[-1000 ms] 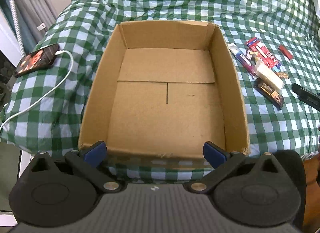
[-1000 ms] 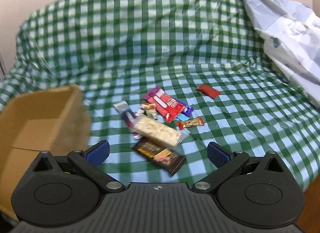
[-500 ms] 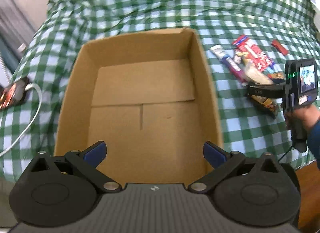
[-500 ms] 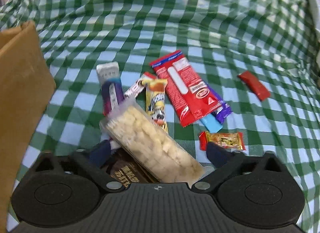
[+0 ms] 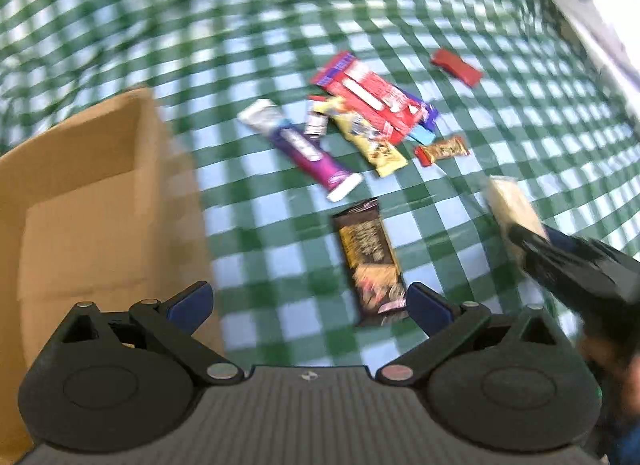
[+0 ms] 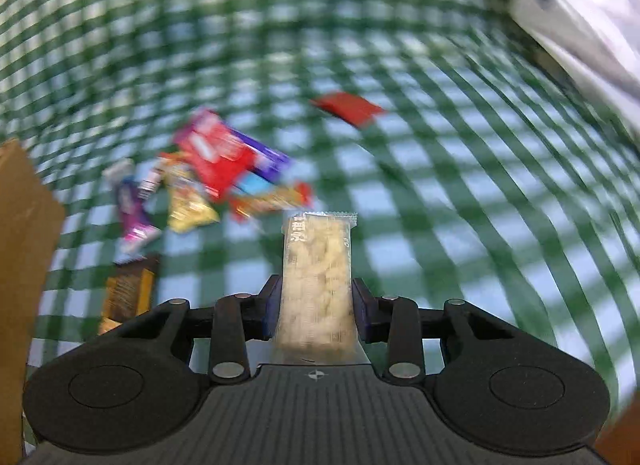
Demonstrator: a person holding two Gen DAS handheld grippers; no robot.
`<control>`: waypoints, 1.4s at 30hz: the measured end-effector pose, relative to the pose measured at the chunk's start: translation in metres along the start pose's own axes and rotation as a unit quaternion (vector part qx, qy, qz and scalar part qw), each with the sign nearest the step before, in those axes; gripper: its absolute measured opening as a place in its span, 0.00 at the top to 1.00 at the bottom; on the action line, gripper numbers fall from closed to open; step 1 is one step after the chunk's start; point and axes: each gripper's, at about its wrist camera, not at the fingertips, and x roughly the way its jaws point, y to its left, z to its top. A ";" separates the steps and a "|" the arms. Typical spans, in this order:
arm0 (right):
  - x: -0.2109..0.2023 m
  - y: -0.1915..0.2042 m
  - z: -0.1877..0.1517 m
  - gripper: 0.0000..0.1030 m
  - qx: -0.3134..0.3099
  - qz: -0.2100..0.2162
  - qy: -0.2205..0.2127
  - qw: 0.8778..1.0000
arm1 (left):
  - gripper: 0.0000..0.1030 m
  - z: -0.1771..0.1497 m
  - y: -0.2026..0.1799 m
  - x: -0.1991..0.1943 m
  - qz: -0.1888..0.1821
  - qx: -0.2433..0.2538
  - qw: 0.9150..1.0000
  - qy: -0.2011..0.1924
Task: Organize snacks
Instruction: 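Grasp the clear cracker pack with the right tool while the left tool grasps the dark chocolate bar, then carry both snacks over the box and open both tools to drop them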
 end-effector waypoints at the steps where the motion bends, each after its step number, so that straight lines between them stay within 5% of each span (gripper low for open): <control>1: 0.001 -0.007 -0.009 0.63 0.009 -0.002 0.004 1.000 | 0.00 0.003 -0.007 0.013 0.005 0.006 1.000 0.000; 7: 0.020 -0.023 -0.033 0.56 0.035 -0.007 0.009 0.999 | 0.00 0.018 -0.034 0.093 0.027 0.022 0.999 0.020; 10: 0.032 -0.018 -0.038 0.34 0.036 0.005 0.001 0.999 | 0.00 0.013 -0.031 0.121 0.032 0.033 0.998 0.039; 11: 0.034 -0.017 -0.038 0.20 0.036 0.017 -0.001 0.999 | 0.00 0.010 -0.025 0.120 0.020 0.021 0.999 0.029; 14: 0.038 -0.010 -0.040 0.00 0.032 0.038 0.005 0.999 | 0.00 -0.001 0.001 0.124 -0.027 -0.049 0.998 0.032; 21: 0.043 0.011 -0.042 0.00 -0.022 0.000 0.004 1.000 | 0.00 -0.001 0.003 0.125 -0.027 -0.038 0.998 0.034; 22: 0.045 0.014 -0.040 0.00 -0.033 -0.005 0.008 0.999 | 0.10 0.001 0.003 0.122 -0.023 -0.038 0.998 0.032; 23: 0.044 0.014 -0.038 0.10 -0.030 -0.007 0.011 0.999 | 0.20 0.003 0.001 0.113 -0.024 -0.039 0.999 0.024; 24: 0.042 0.012 -0.035 0.22 -0.021 -0.016 0.008 1.000 | 0.48 0.004 0.002 0.108 -0.028 -0.040 0.999 0.009; 25: 0.039 0.011 -0.033 0.54 -0.017 -0.030 -0.001 0.999 | 0.58 0.006 0.003 0.103 -0.032 -0.039 0.999 0.003; 26: 0.036 0.010 -0.031 0.63 -0.013 -0.039 -0.010 0.999 | 0.58 0.007 0.005 0.099 -0.035 -0.041 0.999 0.002; 31: 0.028 0.008 -0.028 0.63 -0.005 -0.033 -0.001 0.999 | 0.58 -0.002 0.013 0.058 -0.053 -0.051 0.997 -0.026; 35: -0.013 0.024 -0.023 0.63 -0.003 -0.021 -0.053 0.998 | 0.58 -0.021 0.023 -0.005 -0.089 -0.035 0.993 -0.067; 42: -0.102 0.080 -0.021 0.63 -0.021 0.059 -0.098 0.993 | 0.58 -0.080 0.084 -0.091 -0.093 -0.054 0.989 -0.103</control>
